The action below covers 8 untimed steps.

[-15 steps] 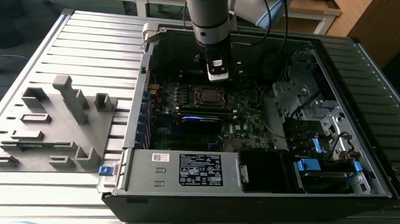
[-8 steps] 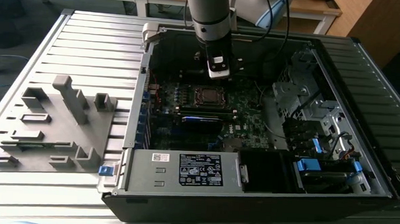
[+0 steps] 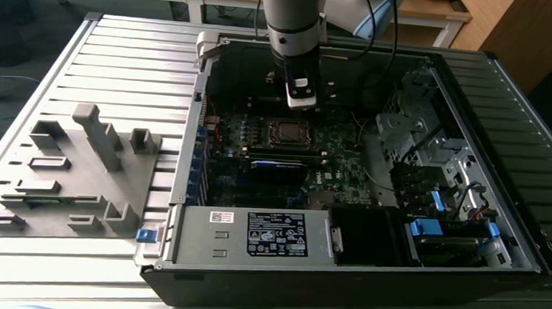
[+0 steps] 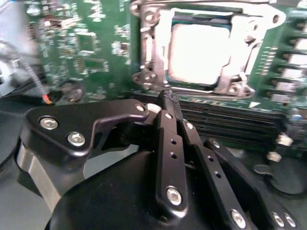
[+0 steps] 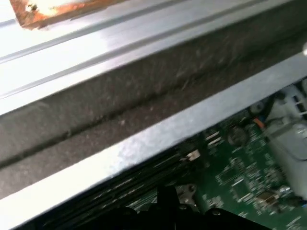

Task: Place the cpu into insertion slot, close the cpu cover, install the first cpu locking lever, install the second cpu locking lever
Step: 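Install the first cpu locking lever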

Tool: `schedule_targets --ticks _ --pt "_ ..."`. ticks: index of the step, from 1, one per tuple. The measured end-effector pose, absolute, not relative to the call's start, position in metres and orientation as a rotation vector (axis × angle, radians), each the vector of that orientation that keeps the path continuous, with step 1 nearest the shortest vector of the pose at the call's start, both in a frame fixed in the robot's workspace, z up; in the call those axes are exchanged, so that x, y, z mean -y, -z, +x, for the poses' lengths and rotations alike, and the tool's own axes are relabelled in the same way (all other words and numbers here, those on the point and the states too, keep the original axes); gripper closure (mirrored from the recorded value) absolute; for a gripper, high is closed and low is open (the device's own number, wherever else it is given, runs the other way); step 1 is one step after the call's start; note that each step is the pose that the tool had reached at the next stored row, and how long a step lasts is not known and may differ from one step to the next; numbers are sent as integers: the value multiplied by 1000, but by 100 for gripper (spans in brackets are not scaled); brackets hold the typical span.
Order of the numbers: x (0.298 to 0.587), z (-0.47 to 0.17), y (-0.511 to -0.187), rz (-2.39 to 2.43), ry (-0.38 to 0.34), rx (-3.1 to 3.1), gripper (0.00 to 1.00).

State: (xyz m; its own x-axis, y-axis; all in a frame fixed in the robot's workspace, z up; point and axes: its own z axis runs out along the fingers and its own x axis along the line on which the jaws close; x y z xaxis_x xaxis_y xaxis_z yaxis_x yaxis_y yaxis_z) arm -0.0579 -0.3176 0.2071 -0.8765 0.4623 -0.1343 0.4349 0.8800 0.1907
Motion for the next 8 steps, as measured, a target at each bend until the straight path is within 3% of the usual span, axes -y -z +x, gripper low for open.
schedule_targets --ticks 8 --pt "318 -57 -207 710 -183 -2941 89"
